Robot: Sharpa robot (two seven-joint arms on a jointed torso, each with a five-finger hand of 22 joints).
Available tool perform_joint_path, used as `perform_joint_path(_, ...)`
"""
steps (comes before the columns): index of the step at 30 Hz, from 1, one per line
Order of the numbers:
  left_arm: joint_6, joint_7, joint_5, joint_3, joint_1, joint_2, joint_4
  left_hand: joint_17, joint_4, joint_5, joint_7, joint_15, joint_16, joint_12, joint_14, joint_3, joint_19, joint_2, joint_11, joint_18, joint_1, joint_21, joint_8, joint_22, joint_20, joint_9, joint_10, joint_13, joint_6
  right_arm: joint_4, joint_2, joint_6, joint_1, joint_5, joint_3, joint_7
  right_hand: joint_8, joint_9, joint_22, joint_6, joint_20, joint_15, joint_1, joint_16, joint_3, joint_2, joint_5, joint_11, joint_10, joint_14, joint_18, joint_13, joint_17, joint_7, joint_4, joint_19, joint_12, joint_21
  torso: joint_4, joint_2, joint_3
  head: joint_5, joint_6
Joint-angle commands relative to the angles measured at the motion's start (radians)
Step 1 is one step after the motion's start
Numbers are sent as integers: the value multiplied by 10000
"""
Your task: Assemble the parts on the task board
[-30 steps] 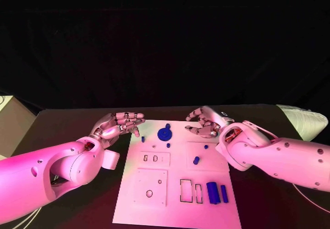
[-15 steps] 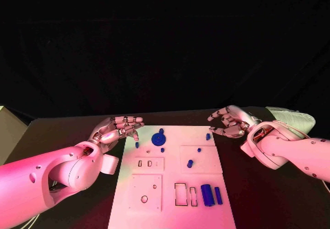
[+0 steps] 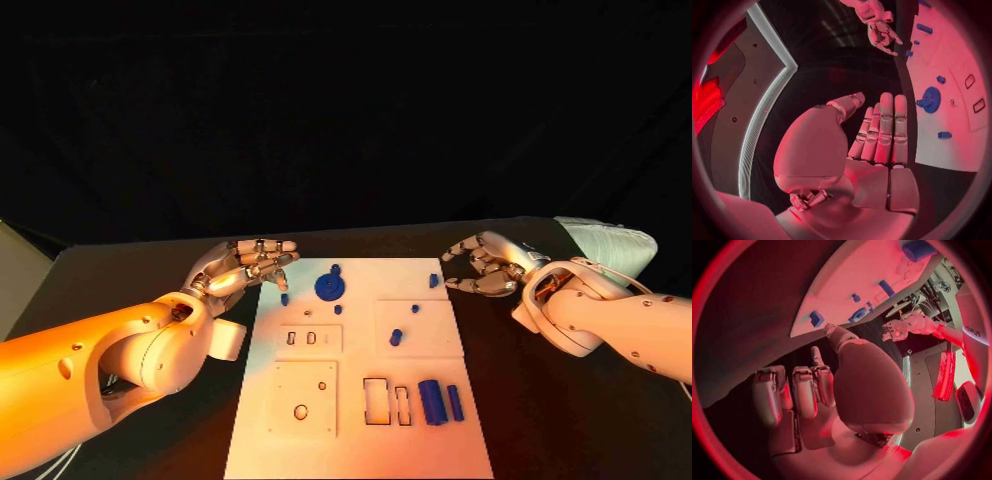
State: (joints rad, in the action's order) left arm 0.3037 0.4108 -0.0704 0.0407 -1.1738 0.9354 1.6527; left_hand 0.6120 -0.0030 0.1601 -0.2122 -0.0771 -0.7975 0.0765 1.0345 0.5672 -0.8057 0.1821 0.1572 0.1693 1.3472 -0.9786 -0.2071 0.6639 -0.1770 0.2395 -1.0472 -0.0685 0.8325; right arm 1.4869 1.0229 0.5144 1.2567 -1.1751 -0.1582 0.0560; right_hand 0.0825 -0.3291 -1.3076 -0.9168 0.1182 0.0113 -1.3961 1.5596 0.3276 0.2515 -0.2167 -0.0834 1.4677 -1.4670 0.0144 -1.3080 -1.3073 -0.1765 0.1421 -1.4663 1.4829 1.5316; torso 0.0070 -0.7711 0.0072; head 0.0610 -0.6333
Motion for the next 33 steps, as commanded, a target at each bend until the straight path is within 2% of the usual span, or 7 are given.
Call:
perform_joint_path(1, -215, 75, -87, -2, 1, 1, 11, -9, -57, -15, -48, -10, -46, 40, -56, -12, 66, -10, -23, 150, 78, -43, 12, 14, -8, 14, 68, -1, -81, -128, -123, -113, -86, -442, 2, -5, -50, 17, -2322, 79, 54, 73, 10, 32, -94, 50, 3, -80, 287, -978, -16, -1860, -2405, 0, 10, -742, -51, -35, 26, -22, -2, 1, -49)
perform_joint_path(5, -207, 70, -96, -1, 1, 15, 22, -9, -57, -15, -48, -10, -46, 40, -56, -12, 66, -10, -23, 150, 78, -43, 12, 14, -8, 14, 68, -1, -81, -257, -279, -55, -201, -494, 0, -46, -52, 12, -2335, 78, 61, 79, -18, 36, -240, 3, 0, -82, 307, -981, -21, -1880, -2418, -2, 21, -755, -26, -18, 35, -57, 22, -33, -64)
perform_joint_path(7, -207, 69, -101, -1, 2, 19, 26, -9, -57, -15, -48, -10, -46, 40, -56, -12, 66, -10, -23, 150, 78, -43, 12, 14, -8, 14, 68, -1, -81, -322, -368, -3, -256, -509, 0, -72, -45, 8, -2341, 64, 62, 78, -28, 39, -260, -14, -3, -81, 312, -983, -23, -1884, -2427, 1, 23, -760, -21, -11, 16, -45, 30, -68, -87)
perform_joint_path(13, -215, 67, -107, -1, 1, 31, 35, -9, -57, -15, -48, -10, -46, 40, -56, -12, 66, -10, -23, 150, 78, -43, 12, 14, -8, 14, 68, -1, -81, -515, -604, 159, -356, -550, 0, -178, -20, -4, -2350, 19, 63, 75, -55, 45, -300, -75, -15, -74, 339, -988, -26, -1909, -2444, 9, 33, -769, 11, 0, 9, -68, 62, -53, -96)
perform_joint_path(27, -217, 57, -112, -1, 0, 76, 43, -9, -57, -15, -48, -10, -46, 40, -56, -12, 66, -10, -23, 150, 78, -43, 12, 14, -8, 14, 68, -1, -81, -729, -901, 409, -398, -609, 0, -267, 42, -35, -2385, -107, 51, 56, -61, 46, -289, -265, -96, -51, 405, -989, -40, -1968, -2446, 33, 100, -804, 87, 46, 12, -65, 64, -84, -143)
perform_joint_path(33, -221, 57, -112, -1, 0, 87, 40, -31, -75, -18, -49, -12, -50, 53, -65, -10, 70, -13, -21, 148, 100, -65, 2, 24, -5, 24, 69, -1, -83, -787, -952, 413, -399, -597, 1, -289, 171, -87, -2412, -373, 25, 21, -19, 49, -152, -438, -79, -7, 489, -992, -50, -2047, -2457, 85, 183, -831, 187, 80, 7, -54, 59, -79, -136)
